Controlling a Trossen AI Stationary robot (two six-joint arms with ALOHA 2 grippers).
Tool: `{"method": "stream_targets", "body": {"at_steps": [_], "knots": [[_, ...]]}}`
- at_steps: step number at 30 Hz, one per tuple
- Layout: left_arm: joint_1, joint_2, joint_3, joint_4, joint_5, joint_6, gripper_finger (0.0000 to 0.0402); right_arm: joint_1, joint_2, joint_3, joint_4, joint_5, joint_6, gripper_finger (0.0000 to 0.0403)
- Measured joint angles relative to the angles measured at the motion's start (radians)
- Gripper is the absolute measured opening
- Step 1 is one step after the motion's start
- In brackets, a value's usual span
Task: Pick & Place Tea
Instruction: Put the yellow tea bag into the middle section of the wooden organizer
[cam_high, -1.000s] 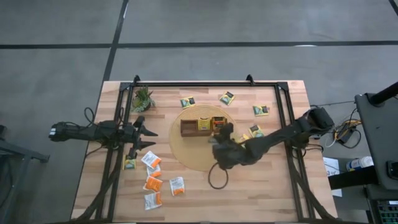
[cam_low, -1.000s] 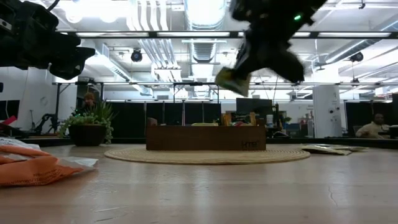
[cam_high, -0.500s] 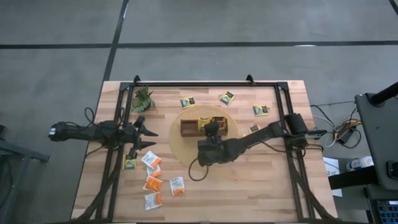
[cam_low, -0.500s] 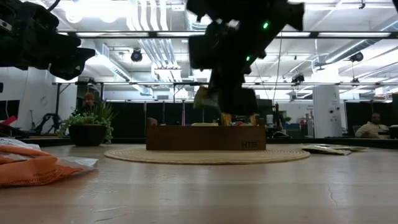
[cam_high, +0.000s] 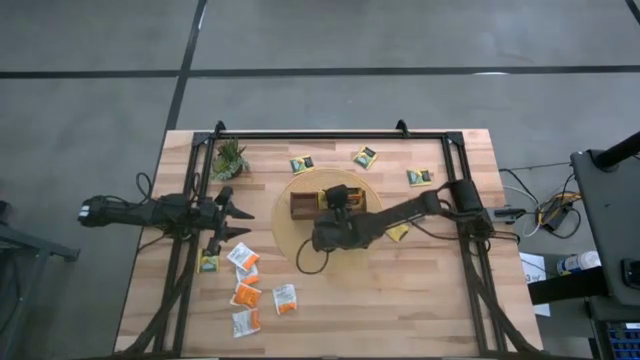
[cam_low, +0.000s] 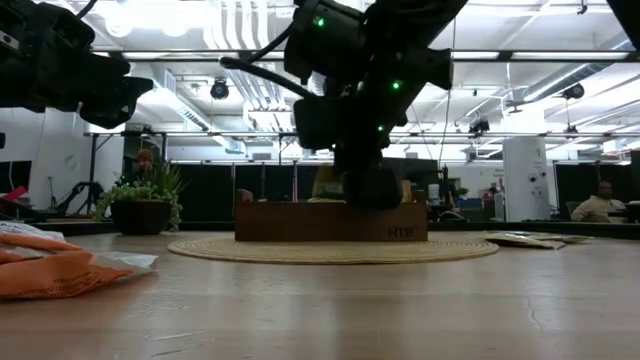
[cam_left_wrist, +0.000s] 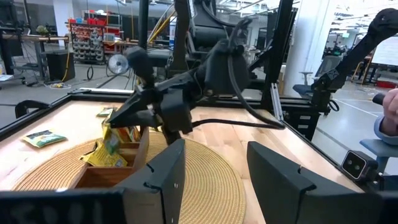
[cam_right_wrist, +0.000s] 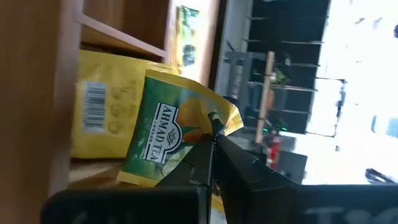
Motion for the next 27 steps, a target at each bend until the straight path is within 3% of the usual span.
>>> {"method": "stream_targets", "body": {"at_steps": [11, 18, 27], "knots": [[0.0, 0.0, 0.0, 0.0, 0.0, 0.0, 0.0167, -0.009, -0.002, 0.0, 0.01, -0.088, -0.003, 0.0013], [0.0, 0.0, 0.0, 0.0, 0.0, 0.0, 0.0167, -0.022, -0.002, 0.0, 0.028, -0.26, -0.003, 0.0013], [0.0, 0.0, 0.0, 0.0, 0.0, 0.0, 0.0167, -0.024, -0.01, 0.0, 0.028, -0.29, -0.015, 0.0013]]}}
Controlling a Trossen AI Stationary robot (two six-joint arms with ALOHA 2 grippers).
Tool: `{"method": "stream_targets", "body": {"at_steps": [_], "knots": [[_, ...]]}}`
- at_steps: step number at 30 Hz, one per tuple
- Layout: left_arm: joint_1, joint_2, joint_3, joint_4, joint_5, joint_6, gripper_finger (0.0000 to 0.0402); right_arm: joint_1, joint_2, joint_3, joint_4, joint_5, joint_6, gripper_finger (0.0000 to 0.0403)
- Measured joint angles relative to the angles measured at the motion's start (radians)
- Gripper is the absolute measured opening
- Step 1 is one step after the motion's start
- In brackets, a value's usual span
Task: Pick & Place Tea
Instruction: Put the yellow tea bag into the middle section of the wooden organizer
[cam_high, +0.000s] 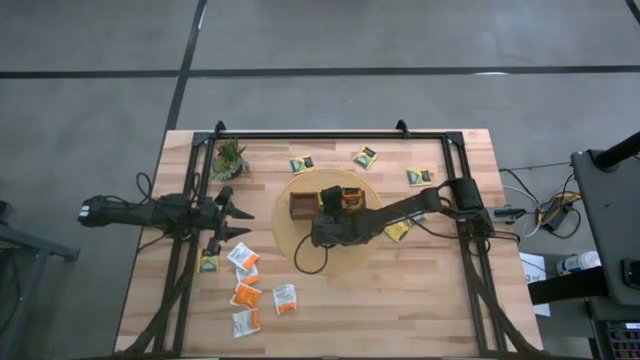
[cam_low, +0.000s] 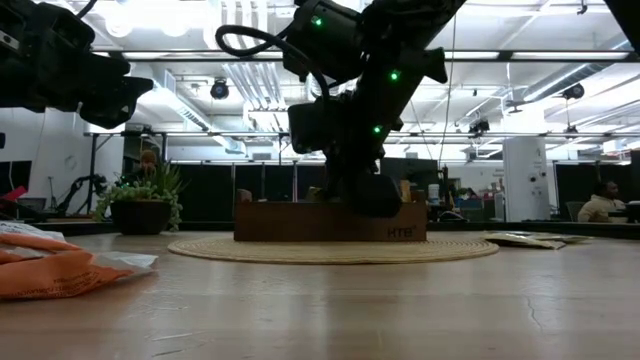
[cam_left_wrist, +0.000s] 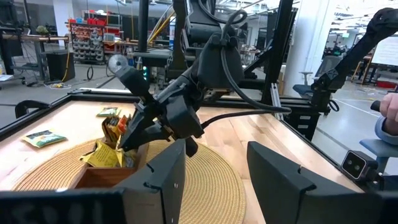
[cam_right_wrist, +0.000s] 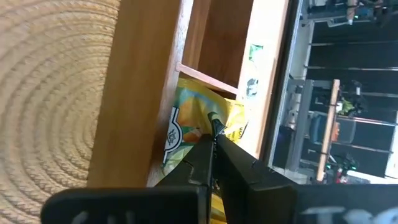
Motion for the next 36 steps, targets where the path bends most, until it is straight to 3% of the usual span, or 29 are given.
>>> {"method": "stream_targets", "body": {"at_steps": [12, 25, 36], "knots": [[0.0, 0.0, 0.0, 0.0, 0.0, 0.0, 0.0167, 0.0, -0.005, 0.0, -0.002, -0.031, 0.002, 0.0024], [0.0, 0.0, 0.0, 0.0, 0.0, 0.0, 0.0167, 0.001, -0.103, 0.0, -0.037, -0.024, 0.087, 0.0168], [0.0, 0.0, 0.0, 0.0, 0.0, 0.0, 0.0167, 0.0, -0.15, -0.009, -0.056, -0.023, 0.124, 0.0235]]}}
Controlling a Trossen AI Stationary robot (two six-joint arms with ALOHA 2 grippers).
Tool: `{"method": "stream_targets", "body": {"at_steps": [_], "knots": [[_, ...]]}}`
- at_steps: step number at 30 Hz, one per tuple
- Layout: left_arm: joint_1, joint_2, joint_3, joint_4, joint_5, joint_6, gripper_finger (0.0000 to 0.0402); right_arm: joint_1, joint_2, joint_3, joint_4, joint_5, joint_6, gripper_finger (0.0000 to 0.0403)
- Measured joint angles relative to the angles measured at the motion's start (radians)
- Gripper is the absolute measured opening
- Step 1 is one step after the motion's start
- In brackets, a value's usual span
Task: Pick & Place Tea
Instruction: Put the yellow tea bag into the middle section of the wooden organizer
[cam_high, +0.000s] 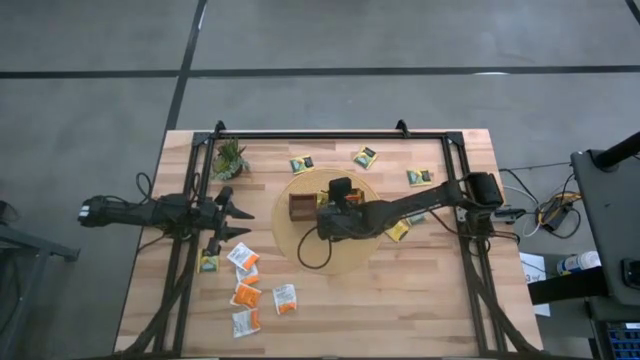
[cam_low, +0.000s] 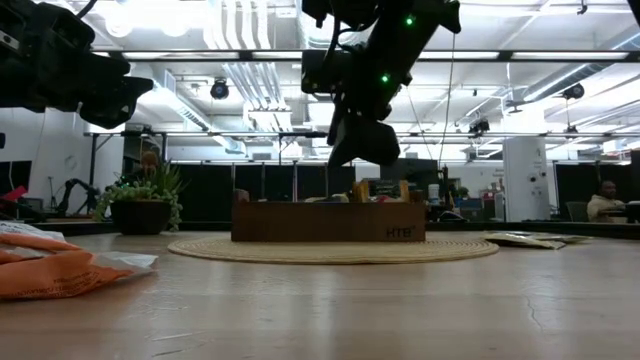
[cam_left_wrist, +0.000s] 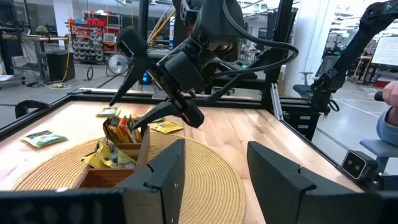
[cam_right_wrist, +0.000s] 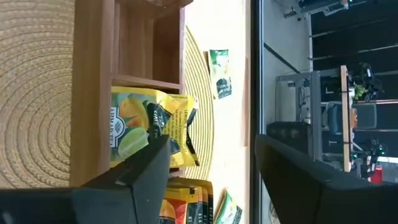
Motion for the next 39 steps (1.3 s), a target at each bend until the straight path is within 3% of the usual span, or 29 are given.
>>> {"method": "stream_targets", "body": {"at_steps": [8, 16, 27, 33, 39], "knots": [[0.0, 0.0, 0.0, 0.0, 0.0, 0.0, 0.0167, 0.004, -0.046, 0.0, -0.107, 0.149, 0.057, 0.0244], [0.0, 0.002, 0.0, 0.0, 0.0, 0.0, 0.0167, 0.001, -0.239, -0.048, -0.321, 0.146, 0.323, 0.0231], [0.0, 0.002, 0.0, 0.0, 0.0, 0.0, 0.0167, 0.002, -0.644, -0.356, -0.32, -0.153, 0.62, 0.0232], [0.0, 0.002, 0.0, 0.0, 0.0, 0.0, 0.0167, 0.001, -0.843, -0.531, -0.319, -0.218, 0.73, 0.0233], [0.0, 0.002, 0.0, 0.0, 0.0, 0.0, 0.0167, 0.0, -0.968, -0.604, -0.313, -0.293, 0.76, 0.0233]]}}
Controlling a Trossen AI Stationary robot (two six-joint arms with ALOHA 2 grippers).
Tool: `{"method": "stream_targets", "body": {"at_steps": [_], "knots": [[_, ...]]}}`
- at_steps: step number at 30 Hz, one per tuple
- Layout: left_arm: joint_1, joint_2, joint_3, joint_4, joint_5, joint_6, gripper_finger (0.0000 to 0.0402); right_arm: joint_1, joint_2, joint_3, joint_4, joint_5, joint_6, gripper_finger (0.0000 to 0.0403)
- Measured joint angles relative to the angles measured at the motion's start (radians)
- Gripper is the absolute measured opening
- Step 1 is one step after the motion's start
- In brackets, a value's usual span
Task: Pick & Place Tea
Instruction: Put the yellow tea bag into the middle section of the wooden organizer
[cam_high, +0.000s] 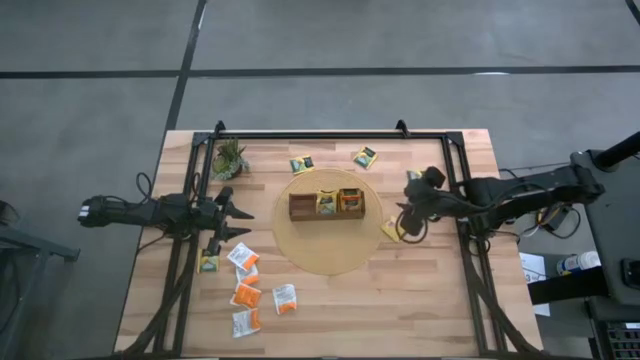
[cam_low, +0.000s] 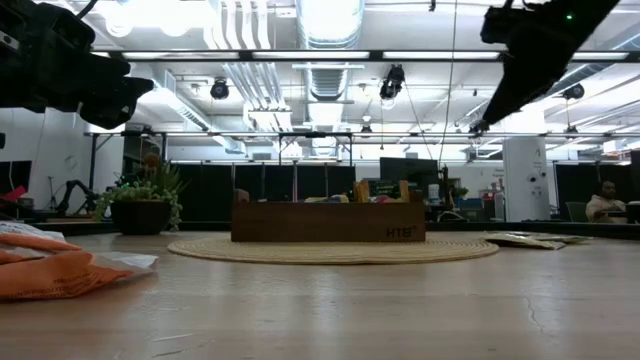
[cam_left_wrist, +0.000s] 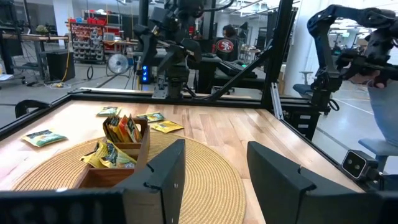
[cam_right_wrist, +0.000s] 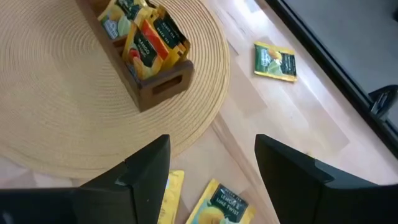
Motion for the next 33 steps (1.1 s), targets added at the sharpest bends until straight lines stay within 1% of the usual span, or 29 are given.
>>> {"method": "stream_targets", "body": {"at_steps": [3, 5, 10, 14, 17, 21, 26, 33], "knots": [[0.0, 0.0, 0.0, 0.0, 0.0, 0.0, 0.0167, 0.0, -0.015, -0.018, 0.0, -0.011, 0.0, 0.0233], [0.0, 0.0, 0.0, 0.0, 0.0, 0.0, 0.0167, 0.0, -0.011, -0.026, 0.004, -0.045, 0.0, 0.0233], [0.0, 0.0, 0.0, 0.0, 0.0, 0.0, 0.0167, 0.0, 0.044, -0.04, 0.01, -0.107, 0.037, 0.0233], [0.0, 0.0, 0.0, 0.0, 0.0, 0.0, 0.0167, 0.0, 0.097, -0.04, 0.018, -0.189, 0.052, 0.0233], [0.0, 0.0, 0.0, 0.0, 0.0, 0.0, 0.0167, 0.0, 0.135, -0.04, 0.032, -0.228, 0.052, 0.0233], [0.0, 0.0, 0.0, 0.0, 0.0, 0.0, 0.0167, -0.006, 0.186, -0.04, 0.034, -0.231, 0.064, 0.0233], [0.0, 0.0, 0.0, 0.0, 0.0, 0.0, 0.0167, -0.018, 0.243, -0.04, 0.034, -0.237, 0.204, 0.0233], [0.0, 0.0, 0.0, 0.0, 0.0, 0.0, 0.0167, -0.048, 0.314, -0.04, 0.039, -0.24, 0.29, 0.0233]]}}
